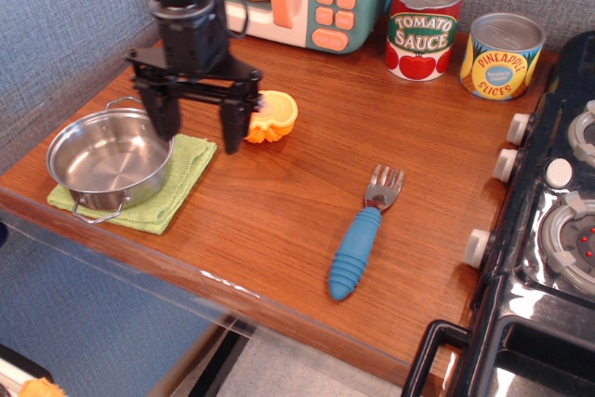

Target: Place the metal pan in front of the red can.

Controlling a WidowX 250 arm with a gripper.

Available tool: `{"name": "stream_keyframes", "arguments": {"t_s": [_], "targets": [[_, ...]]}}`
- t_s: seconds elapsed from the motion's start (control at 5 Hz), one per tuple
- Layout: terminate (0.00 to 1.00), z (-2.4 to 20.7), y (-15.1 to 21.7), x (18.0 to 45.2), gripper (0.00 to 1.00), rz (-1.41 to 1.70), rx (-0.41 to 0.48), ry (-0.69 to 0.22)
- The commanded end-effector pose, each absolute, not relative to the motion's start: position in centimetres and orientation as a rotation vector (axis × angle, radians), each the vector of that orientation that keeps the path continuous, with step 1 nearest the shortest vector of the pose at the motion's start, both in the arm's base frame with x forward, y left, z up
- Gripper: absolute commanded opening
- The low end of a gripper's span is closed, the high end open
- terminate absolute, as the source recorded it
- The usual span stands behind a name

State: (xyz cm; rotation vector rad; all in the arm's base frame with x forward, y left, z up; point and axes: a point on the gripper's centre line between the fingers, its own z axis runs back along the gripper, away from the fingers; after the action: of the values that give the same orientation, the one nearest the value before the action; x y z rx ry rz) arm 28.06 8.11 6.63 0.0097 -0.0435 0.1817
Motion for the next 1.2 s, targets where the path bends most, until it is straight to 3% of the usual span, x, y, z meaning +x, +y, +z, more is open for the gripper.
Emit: {"name": "stream_keyframes", "arguments": {"t_s": [0.0, 0.2, 0.6, 0.8, 1.0], "targets": [[0.00, 6.2, 9.8, 27.2, 1.00, 0.240, 0.061, -0.068], [0.00, 4.4, 9.9, 27.4, 1.00, 0.259, 0.069, -0.045], [0.00, 3.0, 9.7, 27.6, 1.00, 0.254, 0.086, -0.059], [0.00, 3.2, 9.5, 27.6, 0.00, 0.233, 0.088, -0.088], [0.00, 3.3, 9.4, 27.5, 0.00, 0.229, 0.088, -0.091]]}}
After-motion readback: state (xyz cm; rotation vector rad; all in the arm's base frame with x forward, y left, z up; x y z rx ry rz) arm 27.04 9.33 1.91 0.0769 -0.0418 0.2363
